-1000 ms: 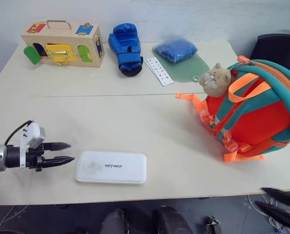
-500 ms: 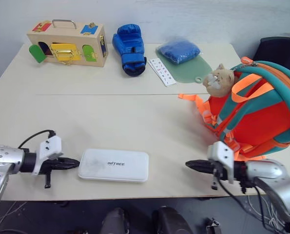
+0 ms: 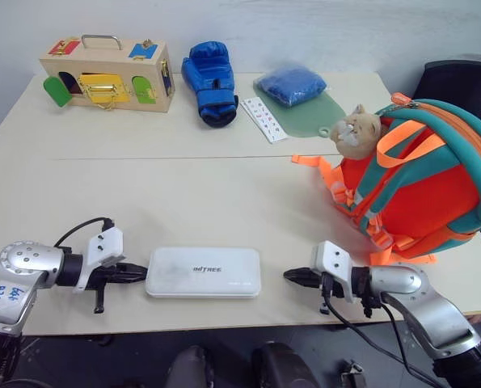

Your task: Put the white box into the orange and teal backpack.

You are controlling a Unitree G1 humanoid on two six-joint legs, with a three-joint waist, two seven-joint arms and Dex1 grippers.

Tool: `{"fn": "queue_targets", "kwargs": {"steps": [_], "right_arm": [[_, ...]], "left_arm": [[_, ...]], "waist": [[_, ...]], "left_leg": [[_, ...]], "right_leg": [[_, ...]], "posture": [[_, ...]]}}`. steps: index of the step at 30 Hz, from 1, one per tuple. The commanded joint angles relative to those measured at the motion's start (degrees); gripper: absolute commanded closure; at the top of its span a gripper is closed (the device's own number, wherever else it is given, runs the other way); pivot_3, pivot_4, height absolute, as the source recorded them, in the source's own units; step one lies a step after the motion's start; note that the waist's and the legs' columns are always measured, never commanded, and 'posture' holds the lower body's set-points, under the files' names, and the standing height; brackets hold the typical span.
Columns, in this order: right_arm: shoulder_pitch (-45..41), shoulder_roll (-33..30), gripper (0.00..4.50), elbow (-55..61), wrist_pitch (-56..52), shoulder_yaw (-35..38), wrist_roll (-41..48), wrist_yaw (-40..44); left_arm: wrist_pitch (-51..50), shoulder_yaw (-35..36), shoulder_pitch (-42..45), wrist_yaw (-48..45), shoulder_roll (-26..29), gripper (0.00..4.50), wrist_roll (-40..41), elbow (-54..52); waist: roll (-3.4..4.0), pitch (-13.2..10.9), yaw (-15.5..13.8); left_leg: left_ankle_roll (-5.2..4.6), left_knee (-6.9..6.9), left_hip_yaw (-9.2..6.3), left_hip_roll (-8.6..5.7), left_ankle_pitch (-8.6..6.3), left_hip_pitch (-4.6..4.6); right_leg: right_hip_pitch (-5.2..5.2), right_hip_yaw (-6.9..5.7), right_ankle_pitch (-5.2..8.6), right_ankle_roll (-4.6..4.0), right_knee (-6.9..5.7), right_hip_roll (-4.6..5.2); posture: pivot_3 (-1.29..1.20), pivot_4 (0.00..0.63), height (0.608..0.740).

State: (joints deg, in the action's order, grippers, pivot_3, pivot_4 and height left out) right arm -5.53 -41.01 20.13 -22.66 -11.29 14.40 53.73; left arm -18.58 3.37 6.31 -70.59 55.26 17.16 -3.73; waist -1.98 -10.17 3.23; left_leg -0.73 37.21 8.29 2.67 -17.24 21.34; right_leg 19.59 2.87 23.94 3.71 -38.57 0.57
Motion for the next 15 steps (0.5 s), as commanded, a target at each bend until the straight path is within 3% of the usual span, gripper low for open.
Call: {"fn": "queue_targets", "kwargs": {"steps": [1,9,14,15], "right_arm": [[-1.11,-0.1,4.5,2.45,-1.54,0.76,0.16,-0.79],[-3.39,-3.28,4.5,1.73,-3.79,4.47,2.01,1.17],[-3.78,-4.94,4.5,-0.06,-2.58,5.26,1.38,2.65],[-3.67,-5.18,4.5,-0.39,-2.2,5.42,1.33,3.02]], "left_arm": [[-0.83,-2.33,2.43,0.48,-1.76,4.48,0.19,-1.93],[-1.26,-6.92,7.61,0.8,-5.55,4.48,-0.93,-1.07],[-1.36,-7.0,8.17,0.68,-4.81,4.48,-1.82,0.9],[-2.63,-6.41,8.24,0.37,-4.15,4.3,-1.43,2.02]], "waist": [[0.0,0.0,-0.1],[0.0,0.0,-0.17],[0.0,0.0,0.01],[0.0,0.0,0.0]], "left_leg": [[0.0,0.02,0.0,0.0,0.0,0.01],[0.0,0.07,0.0,0.0,0.0,0.02],[0.0,0.06,0.0,0.02,0.0,0.02],[0.0,0.07,0.0,0.02,0.0,0.02]], "right_leg": [[0.0,0.0,0.0,0.0,0.0,0.0],[0.01,-0.01,0.0,0.0,-0.04,-0.01],[0.01,-0.01,0.0,0.0,-0.03,-0.03],[0.01,-0.01,0.0,0.0,-0.03,-0.02]], "posture": [[0.0,0.15,0.74],[0.0,0.15,0.74],[0.0,0.15,0.74],[0.0,0.15,0.74]]}}
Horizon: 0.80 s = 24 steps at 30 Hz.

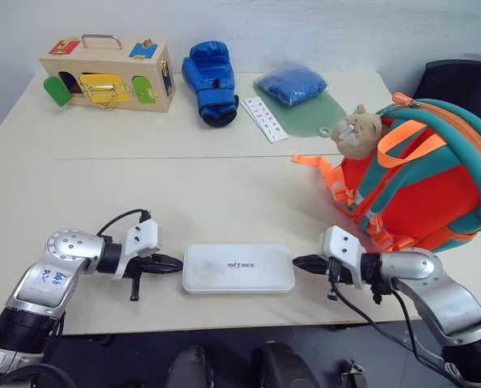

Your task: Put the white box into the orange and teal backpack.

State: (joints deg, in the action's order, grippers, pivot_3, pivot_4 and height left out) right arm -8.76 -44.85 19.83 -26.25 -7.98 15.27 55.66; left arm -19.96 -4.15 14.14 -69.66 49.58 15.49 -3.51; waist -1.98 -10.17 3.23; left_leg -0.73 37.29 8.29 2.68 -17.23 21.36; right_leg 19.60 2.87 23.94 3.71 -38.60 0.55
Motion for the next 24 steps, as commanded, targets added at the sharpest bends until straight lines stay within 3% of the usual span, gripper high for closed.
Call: {"fn": "queue_targets", "kwargs": {"steps": [1,9,15,19,24], "right_arm": [[-0.37,-1.56,4.5,-0.33,1.85,2.13,0.38,1.44],[0.09,-2.96,4.5,-1.81,5.75,1.34,-0.77,3.94],[0.49,-3.24,4.5,-2.9,8.33,0.8,-2.4,5.23],[0.77,-2.9,4.5,-3.37,9.34,0.48,-3.06,5.52],[1.22,-2.38,4.5,-3.45,10.26,-0.16,-3.89,5.24]], "left_arm": [[-4.53,2.12,0.81,-1.4,2.12,4.09,2.07,3.01],[-31.89,4.66,9.25,-5.62,3.27,1.76,14.24,13.05],[-42.21,-2.15,9.35,-9.94,5.4,0.02,16.48,10.0],[-46.24,-5.54,11.74,-6.67,3.13,0.02,15.43,10.43],[-51.99,-7.73,16.72,0.23,-5.2,0.02,14.69,13.56]], "waist": [[0.0,0.0,-0.01],[0.0,0.0,-0.07],[0.0,0.0,-0.07],[0.04,-0.01,-0.1],[0.19,0.08,-1.68]], "left_leg": [[0.0,0.0,0.0,0.0,0.0,0.0],[0.0,0.04,-0.01,-0.01,0.01,0.0],[0.0,0.07,-0.01,0.0,0.01,0.0],[0.01,0.1,-0.03,0.0,0.01,-0.02],[-0.03,0.29,-0.06,-0.04,0.0,-0.04]], "right_leg": [[0.0,0.0,0.0,0.0,0.0,0.0],[0.0,-0.02,0.0,0.0,-0.05,0.02],[0.0,-0.02,0.0,0.0,-0.06,0.03],[-0.01,-0.02,0.01,0.0,-0.1,0.02],[-0.14,-0.02,0.01,0.0,-0.12,0.08]], "posture": [[0.0,0.15,0.74],[0.0,0.15,0.74],[0.0,0.15,0.74],[0.0,0.15,0.74],[0.0,0.15,0.74]]}}
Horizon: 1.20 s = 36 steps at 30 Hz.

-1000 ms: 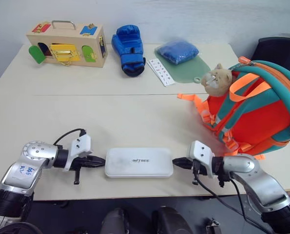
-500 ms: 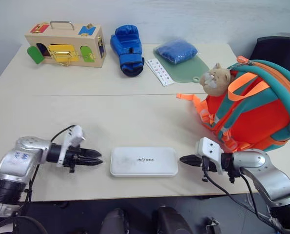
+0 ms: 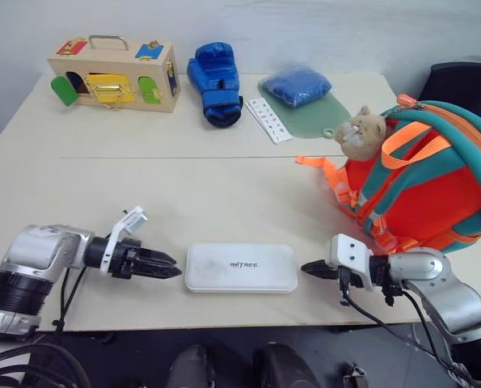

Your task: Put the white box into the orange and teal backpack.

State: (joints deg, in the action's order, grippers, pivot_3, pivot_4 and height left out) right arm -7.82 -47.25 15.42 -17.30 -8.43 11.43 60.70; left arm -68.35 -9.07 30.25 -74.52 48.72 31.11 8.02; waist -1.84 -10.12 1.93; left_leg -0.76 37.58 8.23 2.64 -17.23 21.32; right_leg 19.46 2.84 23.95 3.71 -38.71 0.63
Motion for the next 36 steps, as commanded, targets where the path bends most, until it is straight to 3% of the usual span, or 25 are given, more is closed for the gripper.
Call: {"fn": "queue_targets", "kwargs": {"steps": [1,5,12,15,23,26,29,36], "right_arm": [[0.34,0.08,4.5,0.99,1.4,0.19,-0.14,0.14],[0.43,0.69,4.5,0.64,1.88,-0.22,-0.67,-0.34],[0.53,1.62,4.5,-1.24,3.25,-0.04,-1.55,-0.76],[1.17,1.59,4.5,-1.62,3.97,0.21,-1.69,-1.0],[4.97,0.87,4.5,-0.98,7.88,1.58,-2.32,-2.81],[7.75,2.14,4.5,0.93,6.84,4.87,-1.77,-7.39],[15.36,3.49,3.91,7.82,0.26,13.35,4.55,-11.08],[35.56,12.34,1.54,27.69,-14.11,41.57,23.54,-22.07]], "left_arm": [[-4.68,-2.73,1.16,5.96,-5.59,0.02,-0.71,2.25],[-8.77,-1.35,1.91,10.25,-12.35,0.02,0.71,1.79],[-10.24,-1.25,2.05,11.47,-17.14,0.02,3.17,1.43],[-8.1,0.44,2.62,11.85,-19.16,0.63,3.3,4.67],[-4.57,1.63,1.95,8.85,-17.32,3.01,4.72,5.64],[-1.88,0.88,0.28,7.48,-15.71,3.17,4.65,3.39],[-3.42,6.24,-0.22,7.73,-16.02,3.17,9.02,1.5],[-5.38,22.67,3.28,13.69,-17.21,3.17,17.66,-0.9]], "waist": [[0.14,0.08,-0.68],[0.37,0.26,-1.18],[0.47,0.35,-1.35],[0.48,0.35,-1.34],[0.45,0.35,-1.09],[0.44,0.35,-0.63],[0.45,0.35,-0.46],[0.45,0.34,-0.41]], "left_leg": [[-0.03,0.07,-0.02,0.0,-0.01,0.0],[-0.17,0.38,-0.16,-0.06,-0.1,0.0],[-0.16,0.41,-0.2,-0.07,-0.12,-0.03],[-0.16,0.41,-0.2,-0.06,-0.12,-0.02],[-0.15,0.4,-0.21,-0.04,-0.12,0.0],[-0.13,0.38,-0.23,-0.02,-0.12,0.01],[-0.08,0.36,-0.36,0.0,-0.13,0.11],[0.06,0.34,-0.65,0.03,-0.05,0.43]], "right_leg": [[-0.03,-0.01,0.0,0.0,-0.03,0.01],[-0.22,-0.01,0.0,0.01,-0.13,0.07],[-0.28,-0.04,0.0,0.02,-0.12,0.03],[-0.27,-0.04,0.0,0.02,-0.11,0.02],[-0.27,-0.06,0.01,0.02,-0.07,0.02],[-0.27,-0.07,0.01,0.02,-0.05,0.0],[-0.24,-0.17,0.01,0.03,-0.02,-0.02],[-0.08,-0.39,0.02,0.04,0.01,-0.1]], "posture": [[0.0,0.15,0.74],[0.0,0.15,0.74],[0.0,0.15,0.74],[0.0,0.15,0.74],[0.0,0.15,0.74],[0.0,0.15,0.74],[0.0,0.15,0.74],[0.0,0.15,0.74]]}}
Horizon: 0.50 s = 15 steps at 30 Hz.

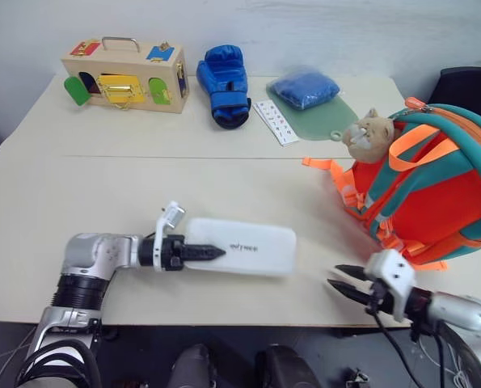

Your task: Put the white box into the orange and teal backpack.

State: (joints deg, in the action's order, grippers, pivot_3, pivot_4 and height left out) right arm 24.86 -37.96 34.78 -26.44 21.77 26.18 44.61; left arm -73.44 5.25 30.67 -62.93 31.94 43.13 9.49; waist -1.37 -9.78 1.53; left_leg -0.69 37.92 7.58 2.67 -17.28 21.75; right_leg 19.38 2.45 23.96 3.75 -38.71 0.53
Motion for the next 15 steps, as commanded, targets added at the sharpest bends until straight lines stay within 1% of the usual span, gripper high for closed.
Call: {"fn": "queue_targets", "kwargs": {"steps": [1,2,4,5,8,10,11,15], "right_arm": [[3.2,3.98,1.16,9.82,-6.63,14.13,11.32,-8.19],[0.77,4.8,0.86,10.07,-8.59,16.16,14.28,-12.25],[-5.22,5.38,0.18,8.74,-11.48,17.46,17.78,-18.69],[-8.81,5.73,0.05,7.36,-12.65,16.92,18.29,-21.81],[-16.64,5.7,0.05,3.08,-14.99,13.47,16.26,-27.15],[-24.71,7.42,0.05,-3.12,-15.51,11.64,16.17,-31.29],[-27.44,8.01,0.05,-5.36,-15.57,11.25,16.43,-32.53],[-37.99,10.22,0.05,-15.89,-14.17,9.53,16.39,-34.03]], "left_arm": [[-0.29,10.31,3.45,3.58,-0.93,3.17,6.4,-2.36],[0.25,12.35,4.19,5.23,-1.53,3.17,7.15,-2.48],[2.19,14.61,5.02,7.24,-2.36,3.17,7.86,-3.37],[3.05,15.45,5.31,7.76,-2.54,3.17,8.19,-3.74],[5.71,15.78,5.57,8.79,-2.92,3.17,8.11,-4.42],[9.72,14.59,5.41,8.73,-2.7,3.17,6.25,-4.82],[11.37,14.05,5.34,8.71,-2.64,3.17,5.56,-4.95],[18.16,12.54,5.76,9.54,-3.22,3.17,2.9,-4.22]], "waist": [[-0.01,0.0,0.05],[-0.03,0.01,0.32],[-0.1,0.06,0.82],[-0.1,0.06,1.03],[-0.09,0.05,0.94],[-0.1,0.04,0.61],[-0.09,0.01,0.62],[0.02,-0.05,0.41]], "left_leg": [[0.03,0.01,-0.12,0.0,0.02,0.03],[0.05,0.01,-0.17,-0.01,0.03,0.07],[0.05,0.02,-0.16,-0.02,0.04,0.05],[0.05,0.02,-0.15,-0.03,0.04,0.03],[0.14,-0.05,-0.17,-0.04,0.09,0.02],[0.25,-0.27,-0.17,-0.04,0.17,0.07],[0.27,-0.28,-0.18,-0.02,0.18,0.08],[0.2,-0.19,-0.15,-0.05,0.24,0.38]], "right_leg": [[-0.03,-0.1,0.0,0.0,0.02,-0.01],[-0.02,-0.16,0.0,0.0,0.03,0.0],[-0.03,-0.17,-0.01,0.0,0.01,0.0],[-0.05,-0.17,-0.01,0.0,0.0,0.01],[0.03,-0.18,0.0,-0.01,0.0,-0.02],[0.17,-0.19,0.02,-0.05,0.09,-0.06],[0.19,-0.19,0.02,-0.05,0.12,-0.08],[0.46,-0.16,0.02,-0.06,0.05,-0.05]], "posture": [[0.0,0.15,0.74],[0.0,0.15,0.74],[0.0,0.15,0.74],[0.0,0.15,0.74],[0.0,0.15,0.74],[0.0,0.15,0.74],[0.0,0.15,0.74],[0.0,0.15,0.74]]}}
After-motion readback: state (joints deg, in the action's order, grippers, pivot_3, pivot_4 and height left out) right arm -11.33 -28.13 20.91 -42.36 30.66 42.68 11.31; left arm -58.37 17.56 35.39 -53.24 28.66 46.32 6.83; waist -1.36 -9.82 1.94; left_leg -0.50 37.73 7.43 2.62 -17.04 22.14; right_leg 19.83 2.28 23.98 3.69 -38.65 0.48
